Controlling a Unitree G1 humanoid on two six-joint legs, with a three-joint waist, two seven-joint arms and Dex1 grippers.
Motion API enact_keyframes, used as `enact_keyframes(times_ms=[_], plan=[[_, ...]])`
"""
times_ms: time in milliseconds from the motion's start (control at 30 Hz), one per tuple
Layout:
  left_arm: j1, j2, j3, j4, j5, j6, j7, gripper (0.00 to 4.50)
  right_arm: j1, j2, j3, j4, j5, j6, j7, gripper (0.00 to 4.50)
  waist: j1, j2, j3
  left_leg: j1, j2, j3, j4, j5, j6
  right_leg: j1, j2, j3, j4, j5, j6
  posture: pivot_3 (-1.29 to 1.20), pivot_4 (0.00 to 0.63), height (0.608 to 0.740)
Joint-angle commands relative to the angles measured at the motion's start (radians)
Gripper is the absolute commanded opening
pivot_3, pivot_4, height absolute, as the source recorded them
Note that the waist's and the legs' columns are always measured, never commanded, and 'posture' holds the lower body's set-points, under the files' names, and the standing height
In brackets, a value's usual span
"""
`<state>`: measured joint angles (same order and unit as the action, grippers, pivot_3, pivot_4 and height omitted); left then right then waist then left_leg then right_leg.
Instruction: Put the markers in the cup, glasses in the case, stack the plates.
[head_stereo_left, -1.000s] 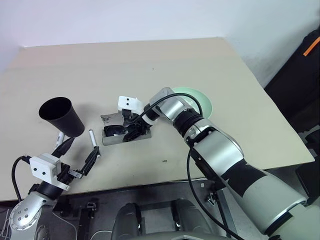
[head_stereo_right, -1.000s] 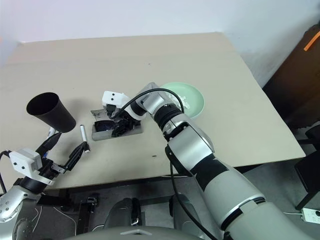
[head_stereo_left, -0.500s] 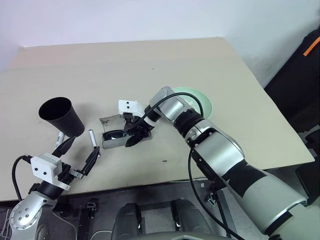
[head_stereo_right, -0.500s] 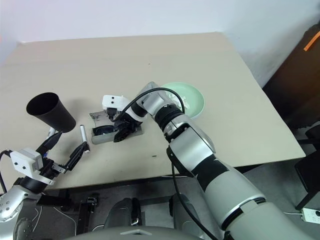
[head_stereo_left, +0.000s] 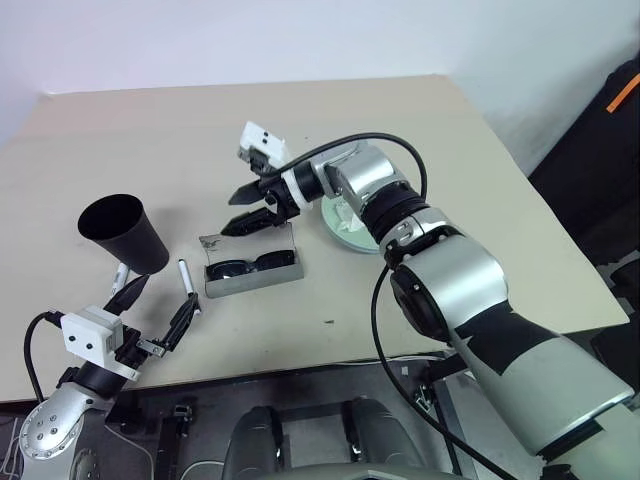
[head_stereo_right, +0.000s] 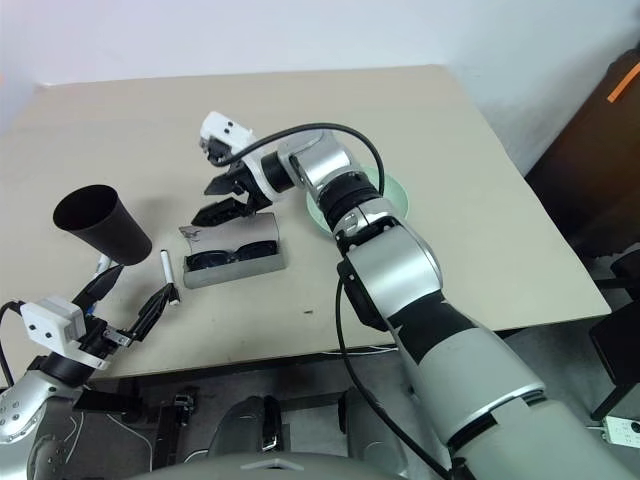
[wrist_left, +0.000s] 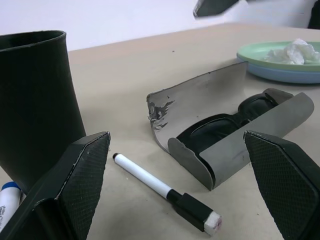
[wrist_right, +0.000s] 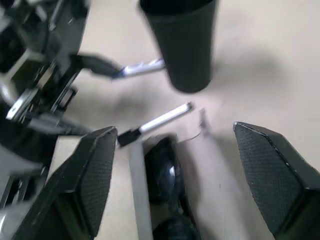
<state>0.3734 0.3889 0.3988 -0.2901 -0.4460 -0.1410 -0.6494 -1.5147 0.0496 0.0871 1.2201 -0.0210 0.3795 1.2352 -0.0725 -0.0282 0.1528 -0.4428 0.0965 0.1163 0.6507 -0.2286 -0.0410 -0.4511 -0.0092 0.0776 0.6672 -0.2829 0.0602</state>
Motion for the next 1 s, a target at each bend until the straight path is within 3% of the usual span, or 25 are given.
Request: enact_keyframes(times_ms=[33,100,200,433,467,633,933,1000], plan=[[-0.011,0.007,0.015,-0.003,-0.009,-0.022,-0.003,4.50,-0.028,-0.001,-0.051,0.014,0.035,-0.015,-0.084,2.68,0.000,0.000,0.000,0.000,0.000,0.000,0.000,0.000,0.000,0.000,0.000,0.000,0.000,0.000,0.000,0.00,0.150,0.726],[-0.014,0.007,0.015,-0.001,-0.008,-0.023,-0.003,4.50,-0.028,0.002,-0.067,0.019,0.037,-0.042,-0.137,1.95,0.000,0.000,0.000,0.000,0.000,0.000,0.000,0.000,0.000,0.000,0.000,0.000,0.000,0.000,0.000,0.00,0.150,0.726],[-0.014,0.007,0.015,-0.005,-0.007,-0.021,-0.001,4.50,-0.022,0.005,-0.062,0.024,0.022,-0.084,-0.170,1.95,-0.001,0.000,0.000,0.000,0.000,0.000,0.000,0.000,0.000,0.000,0.000,0.000,0.000,0.000,0.000,0.00,0.150,0.726],[-0.010,0.008,0.014,-0.020,-0.007,-0.012,0.007,4.50,-0.003,0.023,-0.067,0.064,0.002,-0.120,-0.323,4.33,0.000,0.000,0.000,0.000,0.000,0.000,0.000,0.000,0.000,0.000,0.000,0.000,0.000,0.001,0.002,0.00,0.150,0.726],[-0.010,0.009,0.014,-0.022,-0.008,-0.010,0.007,4.50,-0.003,0.026,-0.084,0.073,0.012,-0.108,-0.374,4.45,0.000,0.000,0.000,0.000,0.000,0.000,0.000,0.000,0.000,0.000,0.000,0.000,0.000,0.001,0.002,0.00,0.150,0.726],[-0.009,0.014,0.020,-0.028,-0.010,-0.003,0.011,4.50,0.010,0.039,-0.137,0.095,0.029,-0.114,-0.556,4.45,-0.001,0.000,0.000,0.000,0.000,0.000,0.000,0.000,0.000,0.000,0.000,0.000,0.000,0.001,0.001,0.00,0.150,0.726],[-0.007,0.015,0.026,-0.022,-0.010,-0.008,0.006,4.50,0.040,0.055,-0.118,0.101,-0.016,-0.171,-0.549,4.45,-0.001,0.000,0.000,0.000,0.000,0.000,0.000,0.000,0.000,0.000,0.000,0.000,0.000,0.002,0.003,0.00,0.150,0.726],[-0.008,0.015,0.026,-0.019,-0.009,-0.010,0.005,4.50,0.046,0.057,-0.105,0.099,-0.023,-0.169,-0.500,3.86,-0.001,0.000,0.000,0.000,0.000,0.000,0.000,0.000,0.000,0.000,0.000,0.000,0.000,0.002,0.003,0.00,0.150,0.726]])
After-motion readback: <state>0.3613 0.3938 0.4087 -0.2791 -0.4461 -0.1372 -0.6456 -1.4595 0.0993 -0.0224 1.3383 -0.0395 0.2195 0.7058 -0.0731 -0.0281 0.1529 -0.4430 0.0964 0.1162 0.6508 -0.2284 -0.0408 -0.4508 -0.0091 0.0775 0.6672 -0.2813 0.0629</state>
